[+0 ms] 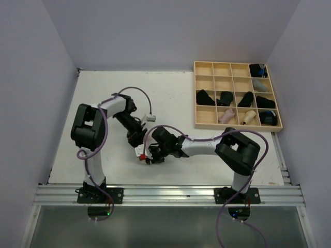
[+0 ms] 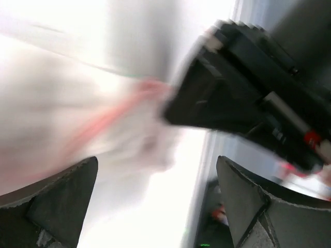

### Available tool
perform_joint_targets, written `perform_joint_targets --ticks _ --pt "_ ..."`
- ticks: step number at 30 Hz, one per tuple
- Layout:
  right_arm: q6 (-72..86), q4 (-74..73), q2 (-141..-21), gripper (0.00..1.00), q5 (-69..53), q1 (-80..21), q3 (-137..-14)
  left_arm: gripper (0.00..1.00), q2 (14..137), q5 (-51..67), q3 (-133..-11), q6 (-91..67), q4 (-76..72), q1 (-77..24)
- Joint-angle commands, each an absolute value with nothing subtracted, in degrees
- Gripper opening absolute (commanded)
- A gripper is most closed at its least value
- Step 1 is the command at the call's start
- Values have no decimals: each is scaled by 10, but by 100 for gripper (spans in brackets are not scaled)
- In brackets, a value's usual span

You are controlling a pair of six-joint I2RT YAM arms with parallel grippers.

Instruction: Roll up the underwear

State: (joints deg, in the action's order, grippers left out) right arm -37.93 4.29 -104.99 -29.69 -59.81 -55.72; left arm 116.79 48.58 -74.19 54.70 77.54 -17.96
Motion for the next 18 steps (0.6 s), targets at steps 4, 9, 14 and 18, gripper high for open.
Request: perform_joint_targets --ticks 4,9,14,18 --pt "-338 -57 -1059 0 -369 -592 -599 100 1089 451 -873 560 677 -61" --pt "-269 -104 -1099 0 -407 -569 -654 100 1001 453 -902 537 630 38" --pt "-179 -120 -1145 0 -482 -526 -714 100 806 410 -815 309 348 98" --pt "-129 -145 -1197 0 -553 -500 -757 100 702 305 -727 205 173 98"
